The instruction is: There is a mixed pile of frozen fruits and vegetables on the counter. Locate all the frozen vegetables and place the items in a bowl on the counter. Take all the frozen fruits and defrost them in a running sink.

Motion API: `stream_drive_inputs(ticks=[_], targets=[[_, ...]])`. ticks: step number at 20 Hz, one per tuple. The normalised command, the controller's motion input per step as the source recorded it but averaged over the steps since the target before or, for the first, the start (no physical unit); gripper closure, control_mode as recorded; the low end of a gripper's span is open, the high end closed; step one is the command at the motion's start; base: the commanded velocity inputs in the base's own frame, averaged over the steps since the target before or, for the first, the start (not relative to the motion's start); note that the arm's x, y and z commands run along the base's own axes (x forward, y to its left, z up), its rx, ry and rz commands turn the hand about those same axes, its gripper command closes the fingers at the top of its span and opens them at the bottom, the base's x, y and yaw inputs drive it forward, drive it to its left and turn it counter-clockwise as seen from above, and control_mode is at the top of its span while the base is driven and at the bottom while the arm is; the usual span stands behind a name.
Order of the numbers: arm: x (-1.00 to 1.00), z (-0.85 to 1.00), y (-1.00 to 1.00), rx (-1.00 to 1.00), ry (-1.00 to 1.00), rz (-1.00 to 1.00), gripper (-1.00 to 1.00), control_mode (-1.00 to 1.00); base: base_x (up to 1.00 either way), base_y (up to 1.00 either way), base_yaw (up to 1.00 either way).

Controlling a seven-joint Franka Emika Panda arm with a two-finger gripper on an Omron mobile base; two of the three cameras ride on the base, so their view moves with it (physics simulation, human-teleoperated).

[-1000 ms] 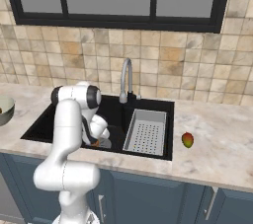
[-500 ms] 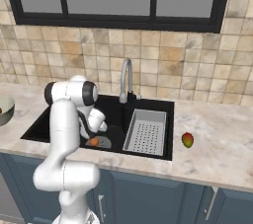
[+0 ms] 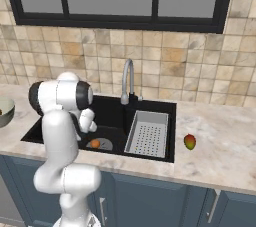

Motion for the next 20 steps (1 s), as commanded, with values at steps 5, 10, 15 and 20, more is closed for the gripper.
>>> stream_drive_inputs(ticks=[5,10,15,20], targets=[[-0.77,0.91,0.05,0.03,-0.02,0.0,-1.0,-1.0,0.0,0.0,0.0],[-0.46,1.0,0.0,0.0,-0.02,0.0,-1.0,-1.0,0.0,0.0,0.0],[-0.2,1.0,0.0,0.0,0.0,0.0,-1.0,-1.0,0.0,0.0,0.0],[-0.02,1.0,0.0,0.0,0.0,0.0,-1.0,-1.0,0.0,0.0,0.0]])
